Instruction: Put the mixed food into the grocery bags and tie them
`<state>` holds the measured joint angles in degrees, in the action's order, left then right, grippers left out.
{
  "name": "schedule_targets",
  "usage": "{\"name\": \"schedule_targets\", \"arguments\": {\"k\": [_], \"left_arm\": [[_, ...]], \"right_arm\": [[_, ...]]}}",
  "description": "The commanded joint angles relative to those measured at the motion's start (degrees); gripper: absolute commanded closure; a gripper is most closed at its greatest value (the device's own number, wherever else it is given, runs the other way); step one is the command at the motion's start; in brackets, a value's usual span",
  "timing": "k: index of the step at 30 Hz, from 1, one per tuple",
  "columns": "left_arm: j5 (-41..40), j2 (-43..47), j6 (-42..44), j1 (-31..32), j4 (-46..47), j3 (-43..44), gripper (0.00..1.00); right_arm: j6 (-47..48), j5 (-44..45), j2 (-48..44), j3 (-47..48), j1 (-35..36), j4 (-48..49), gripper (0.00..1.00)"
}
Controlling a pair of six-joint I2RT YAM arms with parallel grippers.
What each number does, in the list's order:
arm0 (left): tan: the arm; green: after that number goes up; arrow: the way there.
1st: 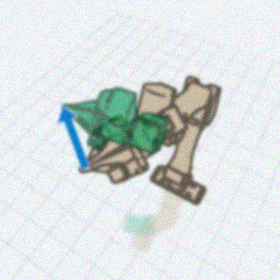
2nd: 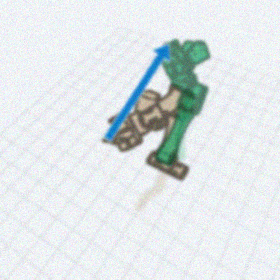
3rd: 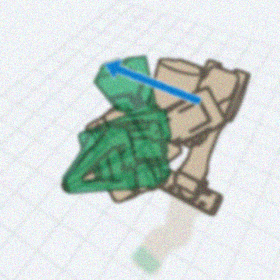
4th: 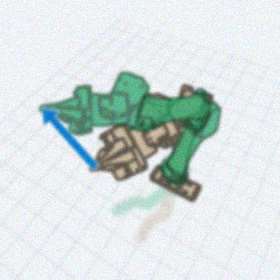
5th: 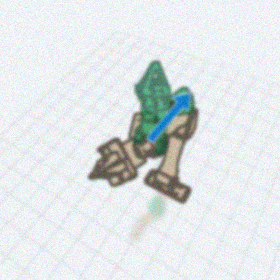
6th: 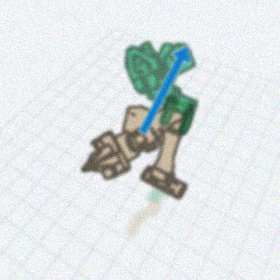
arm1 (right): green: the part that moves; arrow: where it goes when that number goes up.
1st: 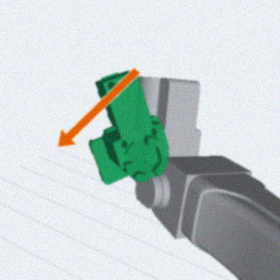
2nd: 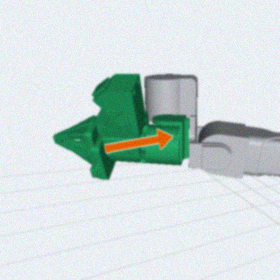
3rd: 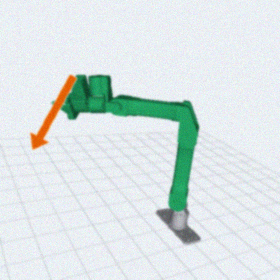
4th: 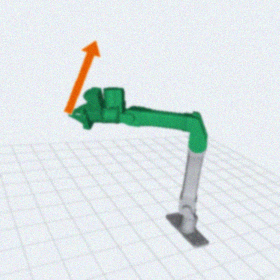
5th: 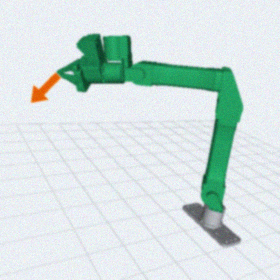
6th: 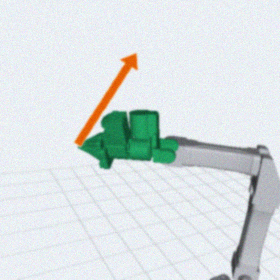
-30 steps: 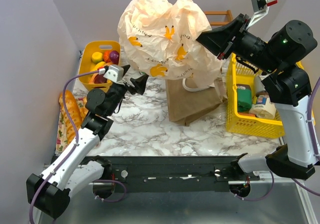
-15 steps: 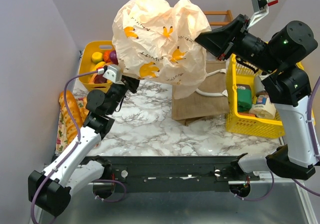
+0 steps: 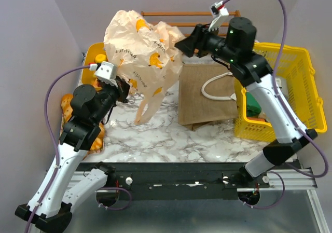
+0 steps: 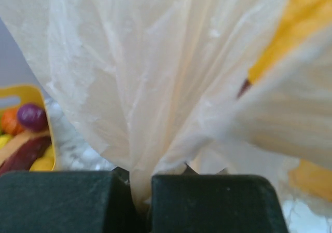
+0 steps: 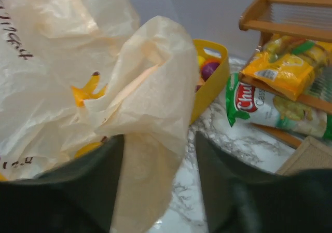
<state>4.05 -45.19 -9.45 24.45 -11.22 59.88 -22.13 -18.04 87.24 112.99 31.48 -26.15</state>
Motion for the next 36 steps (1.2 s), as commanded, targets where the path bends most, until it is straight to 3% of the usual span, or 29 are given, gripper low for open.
{"name": "schedule_targets", "arguments": {"k": [1,4,11,16,20,27,36], "left_arm": [[-3.4,-2.2,-2.1,-1.1,-27.8,3.9,1.0],[-3.3,-2.7,-5.5,-1.3,-33.3,4.8,1.0],[-1.7,-7.7,-9.9,-2.6,-41.4,5.2,1.0],[1.2,-11.6,-11.4,-5.7,-41.3,4.1,1.0],[3.1,-12.7,-12.5,-7.7,-39.0,3.8,1.0],[4.9,-13.5,-13.0,-9.2,-37.2,2.4,1.0],[4.5,-12.8,-13.0,-9.9,-34.7,1.0,1.0]], "right_arm": [[4.7,7.6,3.5,-1.7,-0.2,-0.7,0.12],[7.0,10.3,2.0,-5.1,-0.2,-0.7,0.05],[8.4,11.1,-7.5,-21.5,0.7,3.6,0.04],[7.1,10.9,-10.9,-31.1,9.9,6.2,0.04],[0.4,12.0,-11.5,-44.4,17.5,13.4,0.04],[-6.5,7.7,-4.8,-49.9,26.7,19.6,0.04],[-14.5,4.0,5.6,-48.3,30.6,28.5,0.07]]}}
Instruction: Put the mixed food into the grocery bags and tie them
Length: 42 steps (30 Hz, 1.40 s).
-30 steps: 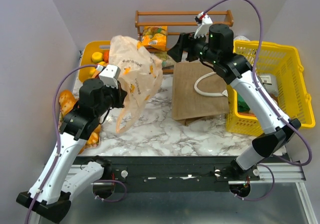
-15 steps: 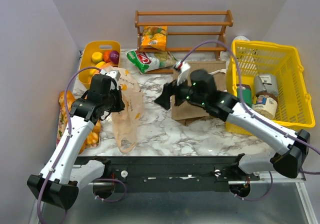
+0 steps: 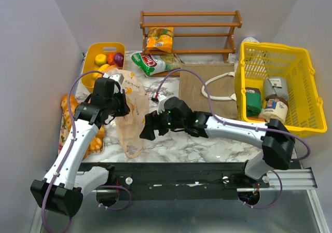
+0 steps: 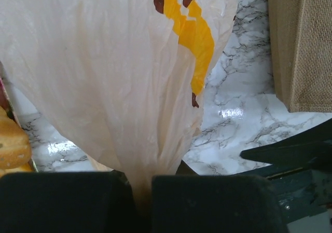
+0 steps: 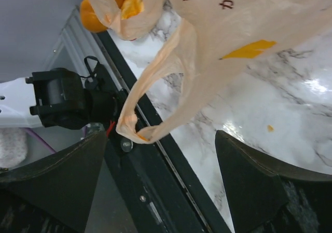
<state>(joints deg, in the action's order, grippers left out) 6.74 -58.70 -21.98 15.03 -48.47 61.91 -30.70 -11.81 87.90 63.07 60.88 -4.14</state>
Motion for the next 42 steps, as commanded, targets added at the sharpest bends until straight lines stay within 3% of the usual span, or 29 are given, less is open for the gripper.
{"name": "schedule_targets", "arguments": {"k": [1,10,16,18,23,24,29,34,36,37,39,40,42], "left_arm": [[2.0,0.7,-0.5,-0.5,2.8,-1.3,1.0],[1.6,0.7,0.4,-1.2,3.5,-0.7,1.0],[0.8,1.2,0.4,-1.9,4.5,-0.7,1.0],[0.8,1.4,0.1,-2.3,5.1,-0.8,1.0],[1.1,2.6,-0.9,-2.7,6.4,-0.7,1.0],[1.2,3.0,-0.8,-2.8,6.0,-0.5,1.0],[1.5,2.5,1.8,-2.9,2.5,2.3,1.0],[-0.2,0.1,5.4,-2.9,-5.4,5.9,1.0],[-0.2,-0.5,6.7,-2.9,-7.9,7.1,0.89],[0.1,-0.5,7.0,-2.9,-8.5,8.2,0.68],[0.7,-0.4,8.5,-2.9,-10.1,9.6,0.41],[1.6,-0.3,9.3,-2.9,-10.5,11.5,0.21],[3.8,0.3,11.0,-2.9,-11.4,13.9,0.09]], "right_arm": [[-6.7,-2.4,7.2,2.0,1.2,7.3,0.09],[-11.5,0.1,14.8,3.9,2.9,6.3,0.14],[-11.1,-3.6,17.9,6.1,3.0,5.7,0.31],[-11.2,-4.4,18.4,6.1,3.0,5.6,0.43],[-9.1,-3.4,15.2,5.0,3.0,4.3,0.91],[-7.3,-2.4,14.2,5.0,3.0,1.8,0.97],[1.2,4.6,1.0,5.2,2.8,-11.1,0.99],[12.4,11.5,-6.4,14.4,1.9,-30.5,0.99],[14.7,13.0,-8.3,16.3,0.8,-36.9,0.99],[15.2,12.7,-8.8,17.6,0.5,-39.7,0.99],[16.4,12.1,-9.7,18.8,-1.0,-41.8,0.99],[16.5,12.2,-10.5,19.3,-1.5,-42.6,0.99],[17.2,10.4,-11.6,20.0,-3.7,-43.8,0.99]]}}
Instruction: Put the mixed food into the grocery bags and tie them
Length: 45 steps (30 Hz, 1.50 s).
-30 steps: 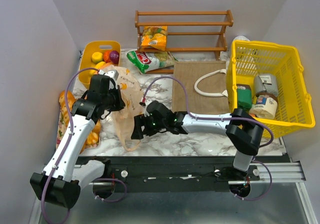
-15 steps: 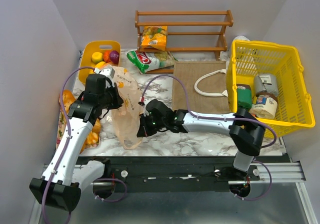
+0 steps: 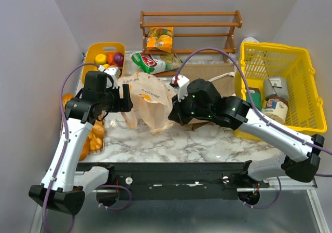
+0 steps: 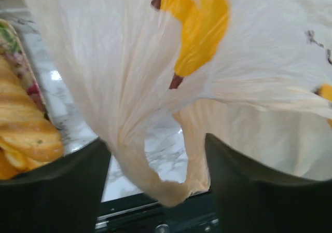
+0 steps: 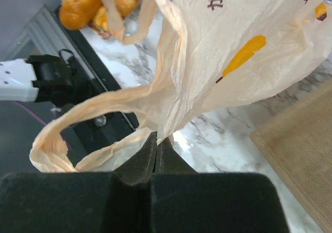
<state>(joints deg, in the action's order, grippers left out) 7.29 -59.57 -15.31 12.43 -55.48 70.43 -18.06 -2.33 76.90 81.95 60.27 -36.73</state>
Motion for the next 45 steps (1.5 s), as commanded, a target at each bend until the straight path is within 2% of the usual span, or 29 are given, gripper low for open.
{"name": "schedule_targets", "arguments": {"k": [1,5,8,13,14,19,21,27,32,35,40,43,45], "left_arm": [[4.5,1.6,5.0,-0.3,-4.4,8.4,0.01],[6.0,2.4,5.8,-0.4,-3.5,15.9,0.01],[2.6,1.4,6.1,-0.4,-1.5,19.8,0.01],[-18.5,-6.3,7.0,-1.5,5.0,18.4,0.01],[-19.2,-7.9,7.1,-3.6,6.0,17.9,0.01],[-16.0,-17.5,6.9,-10.9,17.0,15.0,0.01],[-15.6,-22.4,8.0,-13.5,19.9,16.7,0.02],[-11.1,-36.9,10.9,-15.9,23.9,25.3,0.08],[-11.5,-49.7,15.0,-17.3,18.9,37.3,0.18],[-11.0,-56.0,17.8,-17.7,15.6,42.7,0.18],[-9.3,-61.7,19.1,-18.7,13.4,45.0,0.18],[-3.7,-63.7,19.4,-19.9,12.1,45.7,0.18],[-3.7,-64.6,19.4,-20.2,12.4,45.1,0.17]], "right_arm": [[4.9,-1.2,-1.6,1.0,-4.1,-11.2,0.99],[5.4,-7.2,-2.8,0.5,-8.7,-10.3,0.99],[5.5,-11.4,-3.2,1.7,-9.8,-9.8,0.99],[4.9,-14.6,-2.9,3.7,-9.9,-8.5,0.99],[4.7,-14.7,-2.9,3.7,-10.0,-8.1,0.99],[3.6,-15.7,-4.0,2.5,-9.9,-6.5,0.99],[3.1,-16.0,-4.2,2.0,-10.0,-5.8,0.99],[1.7,-18.1,-4.4,-0.1,-10.0,-3.8,0.99],[0.4,-18.9,-5.6,-1.1,-10.0,-2.0,0.99],[-0.7,-18.2,-6.8,-1.9,-10.0,-1.2,0.99],[-2.0,-17.3,-8.2,-3.1,-10.0,-0.6,0.99],[-2.4,-16.7,-8.7,-3.6,-10.0,-0.5,0.99],[-2.7,-16.3,-9.1,-4.0,-10.0,-0.4,0.99]]}}
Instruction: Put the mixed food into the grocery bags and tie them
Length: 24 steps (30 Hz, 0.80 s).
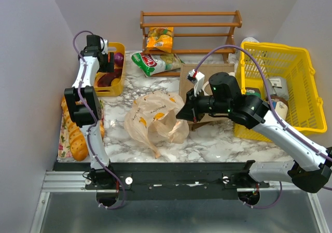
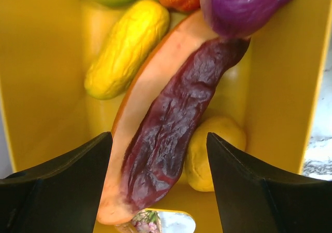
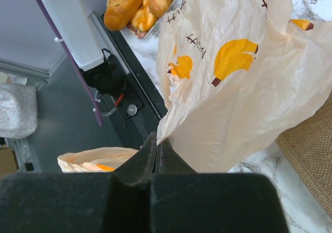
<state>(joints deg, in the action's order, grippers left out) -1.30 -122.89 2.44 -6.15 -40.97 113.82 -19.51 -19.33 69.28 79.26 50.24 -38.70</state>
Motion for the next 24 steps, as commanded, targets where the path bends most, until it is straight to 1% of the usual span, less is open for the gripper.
{"name": "schedule_targets", "arguments": {"k": [1,4,7,10,13,16,20,22,23,24], "left_arm": [[4.7,-1.6,2.0,-1.8,-2.1,1.6,0.16],[3.2,-2.9,2.3,-1.8,-1.8,1.8,0.12],[1.7,-3.8,2.3,-1.7,-1.7,1.8,0.1],[-0.9,-4.7,2.7,-1.8,-1.5,1.5,0.06],[1.2,-6.7,2.7,-1.8,-4.2,2.9,0.05],[3.5,-6.9,2.0,-1.8,-4.7,1.9,0.04],[1.9,-6.7,2.0,-1.8,-3.4,-1.3,0.03],[2.0,-7.1,1.6,-1.8,-3.6,-1.5,0.08],[2.2,-7.1,1.3,-1.8,-3.7,-1.4,0.18],[2.4,-6.8,0.6,-1.8,-3.5,-1.6,0.24]], "right_arm": [[-1.2,0.6,-1.6,-1.5,0.0,1.7,0.99],[-1.3,0.5,-1.8,-1.7,0.0,2.1,0.99],[-1.3,0.3,-1.5,-1.7,0.1,2.2,0.99],[-1.3,0.5,-1.2,-1.7,0.1,2.3,0.99],[-1.1,0.4,-0.8,-1.4,0.1,2.3,0.99],[-1.1,0.6,-0.4,-1.1,0.0,2.2,0.99],[-1.0,0.5,-0.1,-1.0,0.0,2.5,0.99],[-0.9,0.5,0.0,-1.0,0.0,2.5,0.99],[-0.8,0.6,0.0,-1.0,0.1,2.6,0.99],[-0.8,0.7,0.0,-1.0,0.0,2.5,0.99]]}}
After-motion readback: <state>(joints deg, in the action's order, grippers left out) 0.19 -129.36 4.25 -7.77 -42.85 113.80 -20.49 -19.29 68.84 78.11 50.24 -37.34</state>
